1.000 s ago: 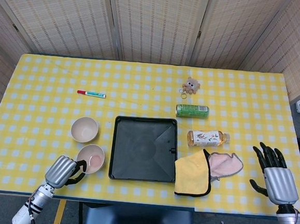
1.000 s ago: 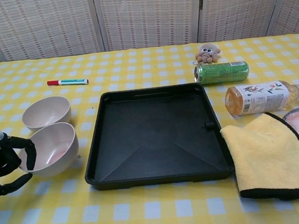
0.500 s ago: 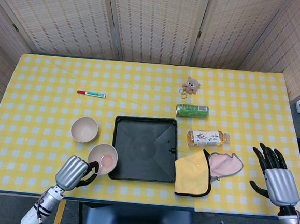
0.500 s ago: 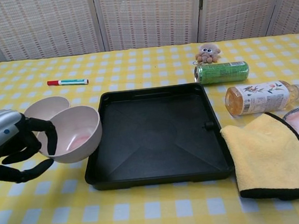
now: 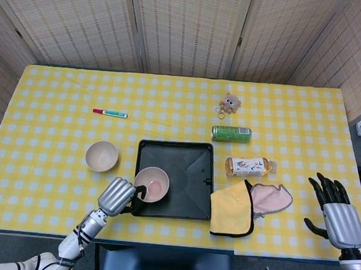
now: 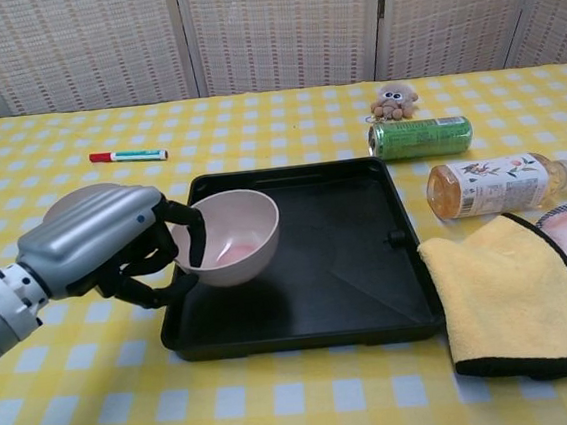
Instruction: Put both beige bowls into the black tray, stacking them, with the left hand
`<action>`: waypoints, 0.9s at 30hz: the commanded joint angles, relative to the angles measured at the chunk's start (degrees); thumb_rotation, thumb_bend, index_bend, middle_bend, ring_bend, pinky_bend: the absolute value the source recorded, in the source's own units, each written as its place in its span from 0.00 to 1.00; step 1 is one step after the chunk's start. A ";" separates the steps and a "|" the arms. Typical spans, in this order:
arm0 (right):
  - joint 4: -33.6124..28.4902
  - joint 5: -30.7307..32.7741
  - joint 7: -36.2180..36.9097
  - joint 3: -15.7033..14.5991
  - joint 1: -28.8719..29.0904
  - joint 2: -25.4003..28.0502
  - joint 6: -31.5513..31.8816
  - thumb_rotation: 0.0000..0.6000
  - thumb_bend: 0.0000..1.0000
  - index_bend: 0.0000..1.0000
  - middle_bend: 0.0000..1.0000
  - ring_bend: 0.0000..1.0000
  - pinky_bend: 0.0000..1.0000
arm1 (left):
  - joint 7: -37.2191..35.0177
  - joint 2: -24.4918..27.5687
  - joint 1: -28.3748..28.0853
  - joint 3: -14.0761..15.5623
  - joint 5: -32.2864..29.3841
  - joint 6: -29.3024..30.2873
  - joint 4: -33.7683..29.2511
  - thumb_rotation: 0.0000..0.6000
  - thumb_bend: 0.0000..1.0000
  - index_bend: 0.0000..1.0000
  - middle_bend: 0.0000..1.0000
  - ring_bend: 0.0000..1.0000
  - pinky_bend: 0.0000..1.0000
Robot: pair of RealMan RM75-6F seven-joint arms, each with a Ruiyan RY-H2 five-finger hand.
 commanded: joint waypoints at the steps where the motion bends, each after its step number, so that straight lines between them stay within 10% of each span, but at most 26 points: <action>1: 0.25 0.62 0.04 0.20 -0.02 0.15 -0.24 1.00 0.26 0.00 0.00 0.00 0.00 | 0.62 -2.52 -1.68 -1.35 -0.95 -0.59 3.22 1.00 0.44 0.60 1.00 1.00 1.00; 14: 1.21 4.10 0.97 1.34 0.38 0.48 -2.09 1.00 0.26 0.00 0.00 0.00 0.00 | 0.67 -11.75 -5.93 -3.61 -2.81 -0.16 14.86 1.00 0.44 0.59 1.00 1.00 1.00; 27: 1.96 5.85 0.62 1.88 0.89 -0.01 -3.46 1.00 0.26 0.00 0.00 0.00 0.00 | -1.28 -10.90 -5.92 -3.55 -3.10 3.11 14.28 1.00 0.34 0.28 1.00 1.00 1.00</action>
